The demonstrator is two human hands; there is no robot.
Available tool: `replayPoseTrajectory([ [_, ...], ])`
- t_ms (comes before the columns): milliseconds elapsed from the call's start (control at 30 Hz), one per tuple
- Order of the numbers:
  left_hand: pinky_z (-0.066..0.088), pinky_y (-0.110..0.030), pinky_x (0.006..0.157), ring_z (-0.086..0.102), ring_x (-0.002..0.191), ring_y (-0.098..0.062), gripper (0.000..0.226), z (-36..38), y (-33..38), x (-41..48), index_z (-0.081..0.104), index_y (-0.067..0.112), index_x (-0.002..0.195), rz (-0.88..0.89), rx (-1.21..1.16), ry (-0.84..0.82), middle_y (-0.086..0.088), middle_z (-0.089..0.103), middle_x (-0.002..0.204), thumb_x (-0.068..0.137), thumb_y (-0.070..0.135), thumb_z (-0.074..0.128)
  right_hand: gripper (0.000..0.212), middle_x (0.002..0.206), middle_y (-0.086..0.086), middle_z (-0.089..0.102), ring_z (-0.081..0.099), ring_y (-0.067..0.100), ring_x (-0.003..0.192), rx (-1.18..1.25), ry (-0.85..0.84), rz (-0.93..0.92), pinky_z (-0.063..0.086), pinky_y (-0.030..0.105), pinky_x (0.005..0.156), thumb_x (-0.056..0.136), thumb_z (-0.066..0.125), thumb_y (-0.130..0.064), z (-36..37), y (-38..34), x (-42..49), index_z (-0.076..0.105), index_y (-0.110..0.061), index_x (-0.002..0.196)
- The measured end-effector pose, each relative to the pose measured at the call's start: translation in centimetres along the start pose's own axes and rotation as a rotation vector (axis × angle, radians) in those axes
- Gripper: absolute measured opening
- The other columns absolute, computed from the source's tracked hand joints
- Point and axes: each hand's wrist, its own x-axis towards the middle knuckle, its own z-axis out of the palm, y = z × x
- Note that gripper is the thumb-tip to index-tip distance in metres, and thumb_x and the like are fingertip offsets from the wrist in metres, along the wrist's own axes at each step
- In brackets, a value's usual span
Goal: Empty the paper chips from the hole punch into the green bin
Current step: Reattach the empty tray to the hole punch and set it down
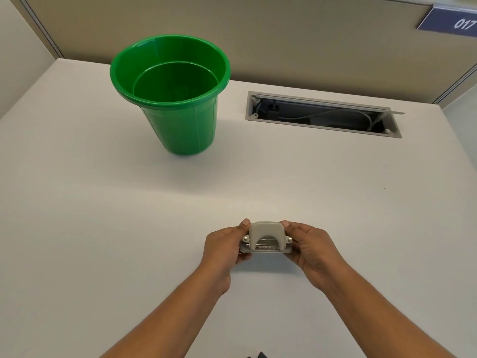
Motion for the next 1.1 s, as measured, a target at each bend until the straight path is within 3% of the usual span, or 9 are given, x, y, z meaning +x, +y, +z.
replayPoseTrajectory([
  [100, 0.059, -0.033, 0.067, 0.064, 0.07, -0.023, 0.027, -0.1, -0.2, 0.6, 0.077, 0.007, 0.089, -0.012, 0.048, 0.012, -0.009, 0.072, 0.082, 0.092, 0.033, 0.07, 0.017, 0.083, 0.008, 0.074, 0.062, 0.015, 0.064, -0.073, 0.044, -0.02, 0.055, 0.029, 0.066, 0.088, 0.071, -0.017, 0.1, 0.0, 0.9, 0.075, -0.004, 0.098],
  [267, 0.056, -0.048, 0.093, 0.064, 0.071, -0.025, 0.027, -0.2, -0.4, 2.3, 0.075, -0.002, 0.078, 0.012, 0.111, 0.08, -0.02, 0.076, 0.088, 0.089, 0.022, 0.072, 0.015, 0.097, 0.01, 0.077, 0.063, 0.02, 0.082, -0.156, 0.117, -0.036, 0.056, 0.038, 0.083, 0.086, 0.073, -0.023, 0.5, 0.5, 2.6, 0.079, -0.01, 0.09],
  [333, 0.057, -0.053, 0.092, 0.065, 0.072, -0.026, 0.025, 0.0, -0.3, 2.9, 0.077, 0.002, 0.071, 0.063, 0.17, 0.098, -0.02, 0.077, 0.084, 0.085, 0.023, 0.074, 0.019, 0.093, 0.007, 0.076, 0.062, 0.02, 0.083, -0.173, 0.134, -0.033, 0.055, 0.04, 0.087, 0.083, 0.072, -0.025, 0.7, 0.4, 3.1, 0.079, -0.007, 0.082],
  [433, 0.06, -0.052, 0.087, 0.066, 0.07, -0.025, 0.022, 0.3, 0.0, 3.3, 0.077, 0.011, 0.065, 0.129, 0.243, 0.159, -0.014, 0.076, 0.076, 0.083, 0.023, 0.076, 0.027, 0.076, 0.009, 0.056, 0.045, 0.022, 0.076, -0.265, 0.116, -0.07, 0.04, 0.035, 0.075, 0.071, 0.063, -0.028, 0.9, 0.5, 3.3, 0.069, -0.002, 0.073],
  [533, 0.06, -0.05, 0.083, 0.068, 0.069, -0.029, 0.021, 0.3, 0.2, 3.5, 0.075, 0.009, 0.066, 0.13, 0.298, 0.191, -0.01, 0.075, 0.073, 0.082, 0.022, 0.077, 0.028, 0.074, 0.007, 0.046, 0.036, 0.021, 0.075, -0.376, 0.079, -0.117, 0.029, 0.033, 0.072, 0.08, 0.051, -0.023, 1.3, 0.4, 2.9, 0.055, 0.005, 0.076],
  [733, 0.063, -0.051, 0.074, 0.075, 0.075, -0.037, 0.028, -0.2, 0.0, 3.7, 0.072, 0.007, 0.063, 0.15, 0.424, 0.231, -0.012, 0.076, 0.072, 0.081, 0.028, 0.078, 0.02, 0.072, 0.009, 0.035, 0.026, 0.02, 0.067, -0.498, 0.1, -0.17, 0.018, 0.033, 0.058, 0.088, 0.041, -0.008, 1.7, 0.6, 2.6, 0.046, -0.01, 0.069],
  [833, 0.061, -0.044, 0.069, 0.071, 0.063, -0.032, 0.031, -0.2, 0.2, 3.8, 0.068, 0.015, 0.056, 0.188, 0.513, 0.239, -0.008, 0.075, 0.065, 0.081, 0.031, 0.077, 0.022, 0.073, 0.005, 0.042, 0.033, 0.021, 0.072, -0.489, 0.11, -0.181, 0.023, 0.032, 0.061, 0.09, 0.046, -0.016, 1.3, 1.4, 3.1, 0.05, -0.011, 0.069],
  [967, 0.06, -0.041, 0.065, 0.067, 0.058, -0.029, 0.034, -0.3, 0.0, 3.9, 0.066, 0.016, 0.052, 0.211, 0.569, 0.248, -0.007, 0.075, 0.063, 0.082, 0.028, 0.076, 0.018, 0.097, -0.008, 0.072, 0.065, 0.014, 0.094, -0.373, 0.241, -0.228, 0.047, 0.027, 0.08, 0.088, 0.065, -0.032, 1.0, 1.9, 3.0, 0.071, -0.023, 0.103],
  [1100, 0.06, -0.043, 0.067, 0.071, 0.066, -0.033, 0.031, -0.2, -0.3, 4.0, 0.069, 0.012, 0.056, 0.245, 0.609, 0.262, -0.009, 0.074, 0.063, 0.083, 0.026, 0.074, 0.016, 0.088, -0.007, 0.075, 0.068, 0.011, 0.088, -0.359, 0.293, -0.269, 0.049, 0.026, 0.074, 0.084, 0.072, -0.036, 0.7, 2.2, 2.8, 0.075, -0.021, 0.091],
])
